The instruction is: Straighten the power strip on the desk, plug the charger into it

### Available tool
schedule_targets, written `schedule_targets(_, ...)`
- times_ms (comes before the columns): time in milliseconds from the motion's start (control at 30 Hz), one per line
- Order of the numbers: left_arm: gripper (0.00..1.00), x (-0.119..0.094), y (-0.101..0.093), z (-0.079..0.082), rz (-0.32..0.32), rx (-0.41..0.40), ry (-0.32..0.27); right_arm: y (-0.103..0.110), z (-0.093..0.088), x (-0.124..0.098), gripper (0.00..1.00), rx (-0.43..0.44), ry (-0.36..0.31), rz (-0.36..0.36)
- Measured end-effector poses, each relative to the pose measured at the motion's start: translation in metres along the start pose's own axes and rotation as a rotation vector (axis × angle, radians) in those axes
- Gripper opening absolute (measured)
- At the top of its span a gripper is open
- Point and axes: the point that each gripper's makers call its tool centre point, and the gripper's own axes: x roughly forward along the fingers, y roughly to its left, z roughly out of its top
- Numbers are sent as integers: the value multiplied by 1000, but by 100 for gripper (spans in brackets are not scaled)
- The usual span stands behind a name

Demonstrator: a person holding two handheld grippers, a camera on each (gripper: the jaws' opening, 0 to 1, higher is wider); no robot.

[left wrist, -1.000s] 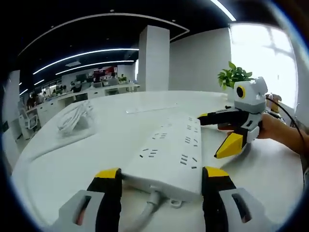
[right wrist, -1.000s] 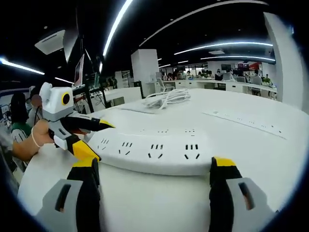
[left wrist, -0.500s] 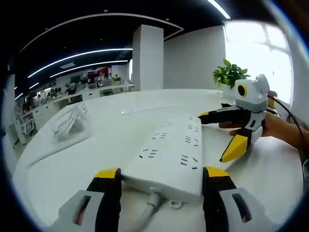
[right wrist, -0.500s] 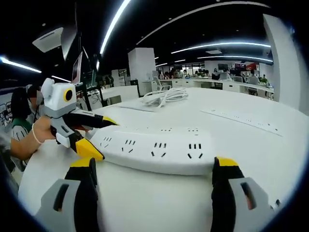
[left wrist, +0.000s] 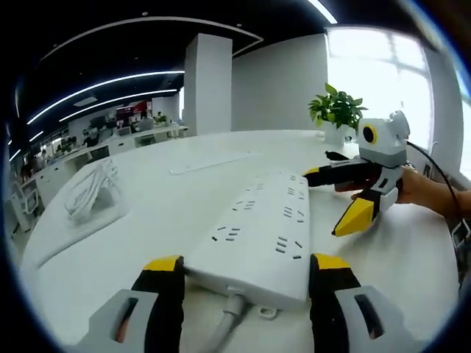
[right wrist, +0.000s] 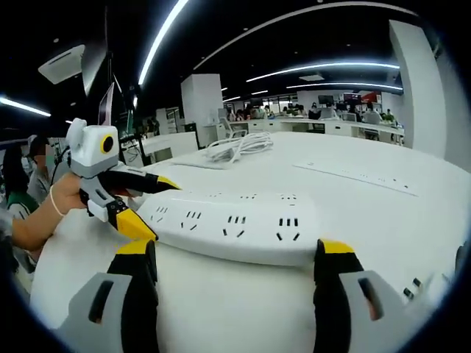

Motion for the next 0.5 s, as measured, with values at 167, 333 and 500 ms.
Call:
schedule_targets(167,70,0,0,0,-6,6,-1,3,-3,0,87,-27,32,-33)
schedule_targets(333,70,1,0,1,-23,14,0,3,-4,-3,85,-8,34,-44)
schedule_targets(500,71,3,-1,2,-35,24,4,3,-5,-10,80,10,32,-53)
